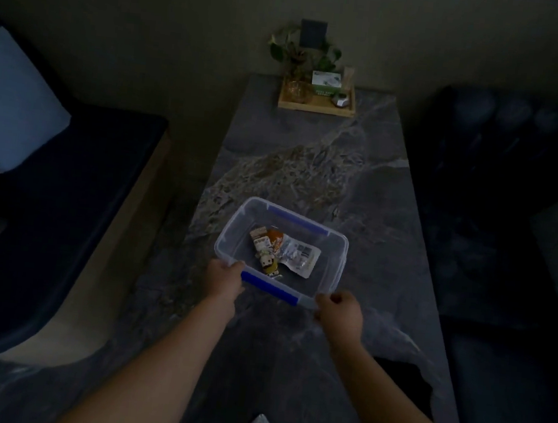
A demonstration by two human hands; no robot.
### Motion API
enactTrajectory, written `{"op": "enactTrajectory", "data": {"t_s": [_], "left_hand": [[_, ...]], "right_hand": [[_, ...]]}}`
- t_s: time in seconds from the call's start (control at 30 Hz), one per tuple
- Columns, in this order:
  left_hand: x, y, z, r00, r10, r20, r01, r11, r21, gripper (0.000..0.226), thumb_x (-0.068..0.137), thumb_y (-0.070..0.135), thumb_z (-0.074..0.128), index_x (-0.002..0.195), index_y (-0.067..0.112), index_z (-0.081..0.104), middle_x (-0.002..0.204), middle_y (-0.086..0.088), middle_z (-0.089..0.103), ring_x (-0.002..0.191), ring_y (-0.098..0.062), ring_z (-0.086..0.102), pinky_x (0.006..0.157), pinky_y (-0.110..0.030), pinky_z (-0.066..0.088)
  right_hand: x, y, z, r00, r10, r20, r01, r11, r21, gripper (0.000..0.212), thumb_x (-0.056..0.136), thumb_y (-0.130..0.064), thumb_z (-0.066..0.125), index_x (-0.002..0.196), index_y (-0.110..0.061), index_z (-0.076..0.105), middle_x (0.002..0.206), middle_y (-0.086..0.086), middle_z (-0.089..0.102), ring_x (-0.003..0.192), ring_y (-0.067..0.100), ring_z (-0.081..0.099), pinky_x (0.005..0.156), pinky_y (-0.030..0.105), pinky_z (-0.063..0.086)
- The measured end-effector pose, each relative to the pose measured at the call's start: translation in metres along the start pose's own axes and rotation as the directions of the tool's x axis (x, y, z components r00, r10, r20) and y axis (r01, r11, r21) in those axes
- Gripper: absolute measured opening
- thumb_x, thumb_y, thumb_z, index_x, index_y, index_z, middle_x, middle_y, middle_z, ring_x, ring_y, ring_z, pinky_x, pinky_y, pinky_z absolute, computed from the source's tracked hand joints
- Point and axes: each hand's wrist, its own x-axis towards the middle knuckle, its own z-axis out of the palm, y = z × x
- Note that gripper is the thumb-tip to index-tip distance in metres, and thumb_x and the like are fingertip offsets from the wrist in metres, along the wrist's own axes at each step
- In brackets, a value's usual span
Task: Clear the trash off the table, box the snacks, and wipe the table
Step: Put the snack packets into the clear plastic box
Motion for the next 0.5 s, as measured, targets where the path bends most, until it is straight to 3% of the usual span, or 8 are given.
{"op": "enactTrajectory", "data": {"t_s": [0.17,0.27,0.37,0.43,0.5], "left_hand": [[-0.020,-0.009,0.006,0.997,0.023,0.074,-0.020,0.999,-0.032,0.075,0.085,0.021,0.074,0.146,0.032,0.032,0.135,-0.008,0.054,0.117,-0.031,0.059,0.093,-0.056,0.054],[-0.028,-0.019,0.007,0.996,0.023,0.086,-0.024,1.000,0.016,0.091,0.086,0.016,0.072,0.152,0.043,0.015,0.149,-0.010,0.044,0.127,-0.036,0.053,0.096,-0.060,0.051],[-0.027,-0.024,0.000,0.992,0.054,0.112,-0.062,0.995,0.072,0.086,0.091,0.012,0.064,0.154,0.042,0.012,0.149,-0.012,0.044,0.126,-0.036,0.053,0.098,-0.059,0.050],[-0.022,-0.024,-0.007,0.985,0.075,0.157,-0.086,0.994,0.068,0.084,0.092,0.008,0.062,0.152,0.044,0.017,0.145,-0.010,0.049,0.124,-0.034,0.055,0.097,-0.059,0.050],[-0.017,-0.021,-0.016,0.973,0.094,0.212,-0.113,0.990,0.079,0.084,0.090,0.008,0.065,0.150,0.047,0.021,0.142,-0.007,0.052,0.123,-0.031,0.055,0.097,-0.059,0.050]], "right_hand": [[-0.037,0.022,0.012,0.994,0.016,0.112,-0.016,1.000,-0.002,0.016,0.092,-0.031,0.070,0.088,-0.017,0.064,0.082,0.007,0.070,0.075,0.021,0.071,0.069,0.039,0.062],[-0.049,0.032,0.012,0.981,-0.041,0.188,0.057,0.995,-0.076,0.017,0.092,-0.028,0.068,0.080,-0.017,0.068,0.075,0.007,0.071,0.073,0.023,0.071,0.075,0.048,0.061],[-0.039,0.035,-0.006,0.992,-0.101,0.080,0.110,0.987,-0.115,0.017,0.092,-0.023,0.064,0.076,-0.018,0.068,0.074,0.006,0.071,0.072,0.026,0.071,0.075,0.050,0.060],[-0.026,0.030,-0.021,0.992,-0.114,-0.061,0.109,0.991,-0.074,0.011,0.092,-0.026,0.064,0.085,-0.017,0.064,0.081,0.005,0.071,0.076,0.025,0.069,0.077,0.048,0.059],[-0.019,0.022,-0.029,0.988,-0.138,-0.073,0.140,0.990,0.018,0.016,0.092,-0.031,0.067,0.100,-0.018,0.061,0.091,0.000,0.069,0.080,0.017,0.068,0.072,0.039,0.058]]}}
